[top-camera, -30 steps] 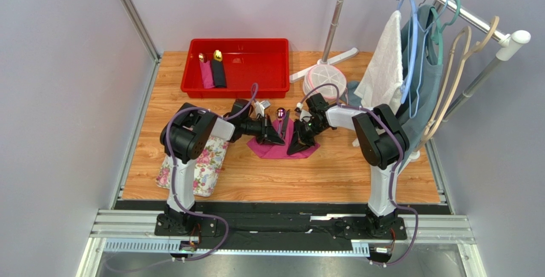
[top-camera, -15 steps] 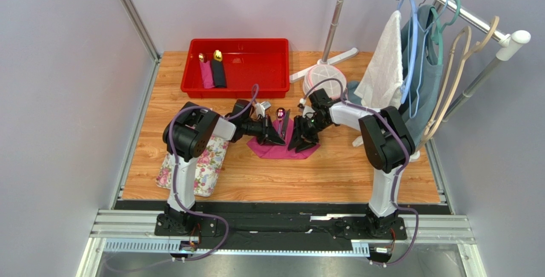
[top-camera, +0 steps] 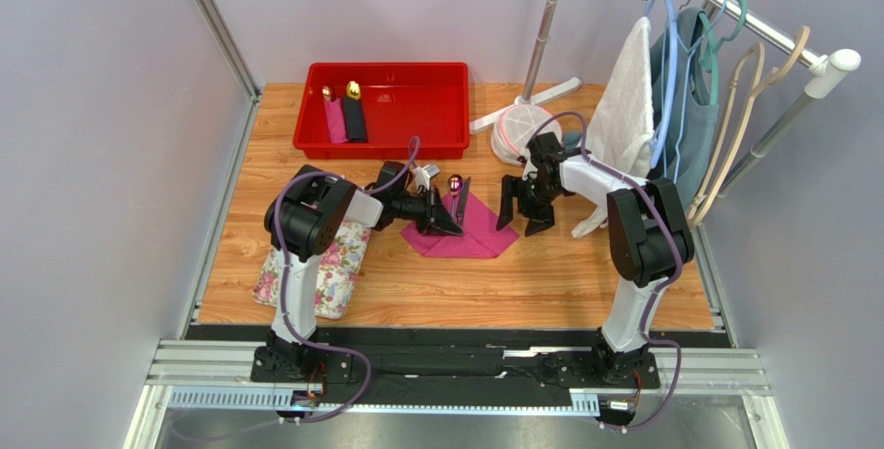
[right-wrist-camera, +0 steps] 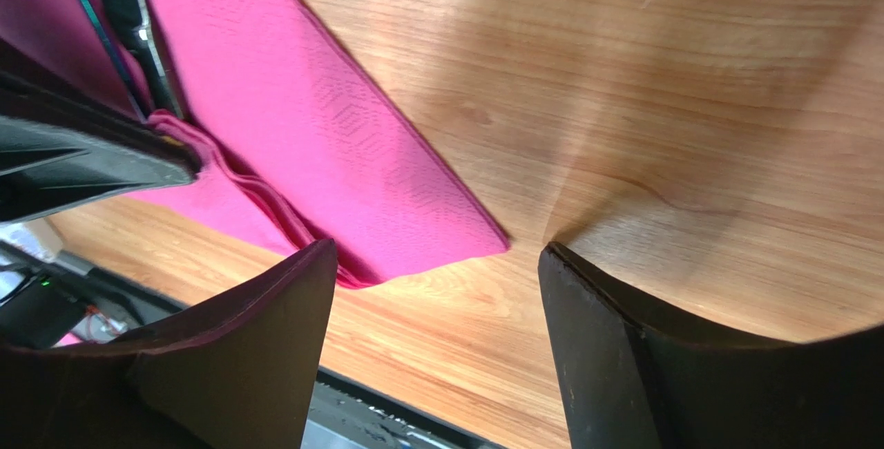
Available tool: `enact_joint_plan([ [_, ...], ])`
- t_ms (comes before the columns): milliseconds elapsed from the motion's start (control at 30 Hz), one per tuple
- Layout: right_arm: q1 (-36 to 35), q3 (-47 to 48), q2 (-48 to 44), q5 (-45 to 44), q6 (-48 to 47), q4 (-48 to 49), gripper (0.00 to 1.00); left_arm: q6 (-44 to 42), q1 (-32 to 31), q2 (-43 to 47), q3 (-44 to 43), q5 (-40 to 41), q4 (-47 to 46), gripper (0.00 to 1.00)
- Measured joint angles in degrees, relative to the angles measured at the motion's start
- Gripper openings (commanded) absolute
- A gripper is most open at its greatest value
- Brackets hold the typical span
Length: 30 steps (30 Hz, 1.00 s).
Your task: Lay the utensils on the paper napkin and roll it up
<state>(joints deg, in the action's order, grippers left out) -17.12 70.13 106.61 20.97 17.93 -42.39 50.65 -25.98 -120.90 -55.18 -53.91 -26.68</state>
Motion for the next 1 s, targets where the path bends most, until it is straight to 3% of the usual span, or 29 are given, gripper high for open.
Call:
enact_joint_plan([
  [200,0.02,0.00,1.09,0.57,-0.33,0.02,0.71,0.00,0.13,-0.20,-0.09,-0.22,-0.02,0.00],
  [567,0.15,-0.02,6.47,20.37,4.39,4.70,0.57,-0.02,0.20,-0.57,-0.42,-0.72,0.02,0.00],
  [900,0.00,-1.07,5.35,21.38,6.51,8.31,0.44,-0.15,0.24,-0.74,-0.63,-1.07,0.07,0.00],
  [1000,0.00,-1.09,4.44,19.71,6.40,7.54,0.46,-0.17,0.26,-0.74,-0.63,-1.07,0.07,0.00],
])
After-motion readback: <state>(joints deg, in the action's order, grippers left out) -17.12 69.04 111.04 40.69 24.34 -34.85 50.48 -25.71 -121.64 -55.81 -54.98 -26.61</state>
